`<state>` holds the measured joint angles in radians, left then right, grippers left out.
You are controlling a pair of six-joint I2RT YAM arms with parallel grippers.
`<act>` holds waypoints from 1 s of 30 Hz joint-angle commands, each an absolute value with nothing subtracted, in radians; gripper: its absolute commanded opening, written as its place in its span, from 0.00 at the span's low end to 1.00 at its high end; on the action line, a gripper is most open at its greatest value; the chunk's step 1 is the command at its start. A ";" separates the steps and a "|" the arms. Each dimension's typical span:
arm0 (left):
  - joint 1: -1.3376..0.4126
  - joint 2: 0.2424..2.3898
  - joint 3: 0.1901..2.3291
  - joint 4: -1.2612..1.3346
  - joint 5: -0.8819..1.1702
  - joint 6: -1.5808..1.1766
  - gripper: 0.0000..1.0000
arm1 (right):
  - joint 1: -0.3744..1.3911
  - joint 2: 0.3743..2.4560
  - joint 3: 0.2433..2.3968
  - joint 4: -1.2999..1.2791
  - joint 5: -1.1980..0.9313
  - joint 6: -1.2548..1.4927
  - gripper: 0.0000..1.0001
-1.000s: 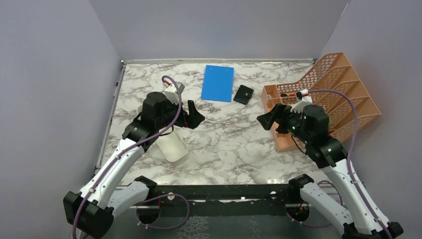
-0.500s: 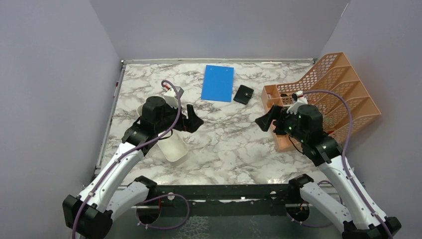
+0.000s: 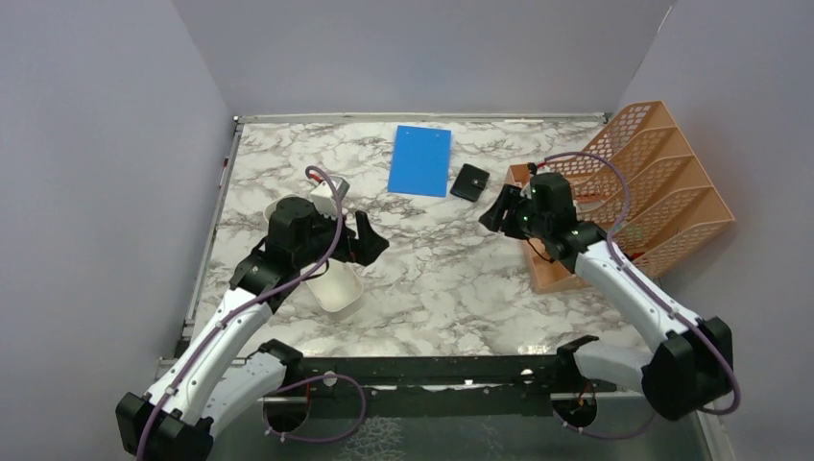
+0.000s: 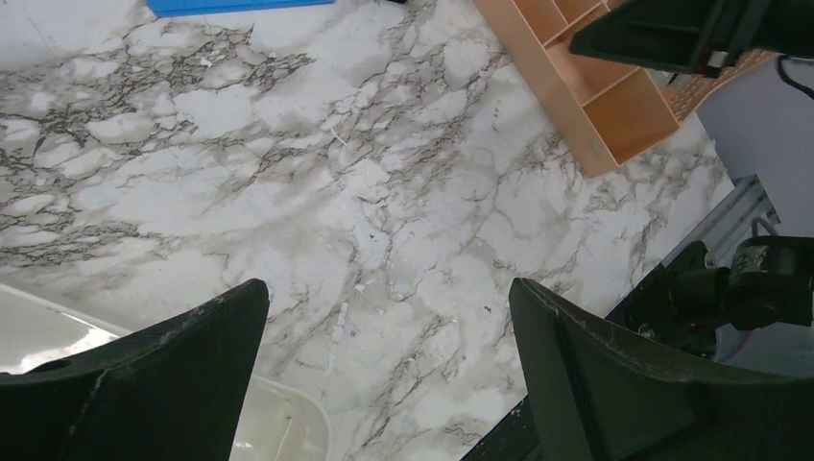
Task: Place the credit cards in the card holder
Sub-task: Move the card holder to the center of the board.
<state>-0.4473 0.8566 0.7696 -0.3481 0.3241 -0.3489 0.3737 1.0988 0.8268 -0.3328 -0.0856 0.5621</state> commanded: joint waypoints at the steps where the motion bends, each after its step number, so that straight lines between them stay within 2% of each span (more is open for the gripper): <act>1: -0.447 0.786 0.755 -0.362 0.285 -0.321 0.99 | 0.377 1.259 0.906 -0.175 0.031 0.562 0.54; 13: -0.447 0.687 0.724 -0.369 0.215 -0.330 0.99 | 0.379 1.782 1.255 -0.140 0.304 0.463 0.45; 30: -0.446 0.683 0.727 -0.375 0.203 -0.322 0.99 | 0.379 2.147 1.553 -0.210 0.385 0.391 0.46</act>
<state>-0.4473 0.6910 0.7307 -0.3779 0.2234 -0.3325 0.3737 2.0846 1.4971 -0.1726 0.3161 0.4183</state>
